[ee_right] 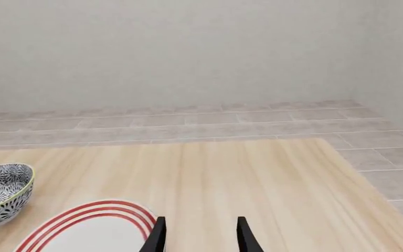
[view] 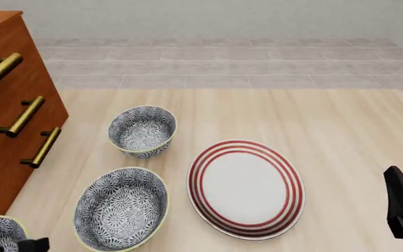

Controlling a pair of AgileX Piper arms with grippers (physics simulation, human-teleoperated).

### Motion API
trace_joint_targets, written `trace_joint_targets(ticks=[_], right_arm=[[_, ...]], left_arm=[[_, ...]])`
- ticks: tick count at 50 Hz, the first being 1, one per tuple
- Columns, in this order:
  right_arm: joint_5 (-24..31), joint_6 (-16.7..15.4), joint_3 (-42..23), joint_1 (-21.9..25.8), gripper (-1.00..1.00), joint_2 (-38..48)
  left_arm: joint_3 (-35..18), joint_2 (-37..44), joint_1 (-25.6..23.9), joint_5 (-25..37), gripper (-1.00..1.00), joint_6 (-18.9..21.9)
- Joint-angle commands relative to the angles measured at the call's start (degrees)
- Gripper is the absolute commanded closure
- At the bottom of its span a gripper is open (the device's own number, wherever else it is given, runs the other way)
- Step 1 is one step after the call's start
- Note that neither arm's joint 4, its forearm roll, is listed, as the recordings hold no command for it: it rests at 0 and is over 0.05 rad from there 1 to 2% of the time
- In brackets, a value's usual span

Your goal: Put the bowl at the front on the plate.

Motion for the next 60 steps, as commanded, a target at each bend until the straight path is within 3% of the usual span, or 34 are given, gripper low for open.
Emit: trace_joint_targets(ticks=[1,18,19,22,40,52,60], right_arm=[[-0.28,0.01,0.19,-0.09,-1.0,0.08],[0.33,-0.21,-0.23,-0.28,-1.0,-0.17],[0.32,-0.25,-0.22,-0.29,-1.0,-0.18],[0.18,-0.36,-0.06,-0.24,-1.0,-0.17],[0.45,-0.13,-0.47,-0.24,-1.0,-0.23],[0.37,0.06,-0.38,-0.41,-1.0,-0.23],[-0.18,0.09,0.12,-0.58,-1.0,-0.13]], left_arm=[[3.06,2.89,0.66,-4.29,-1.0,-0.92],[3.87,2.1,-0.7,-3.37,-1.0,-2.73],[3.74,2.61,-0.21,-3.54,1.0,-2.37],[1.33,-0.39,-0.03,0.46,1.0,-1.27],[-8.14,-4.92,2.48,7.86,1.0,1.88],[-14.43,-7.78,0.06,12.78,1.0,2.34],[-18.57,-8.98,-4.76,14.24,1.0,1.47]])
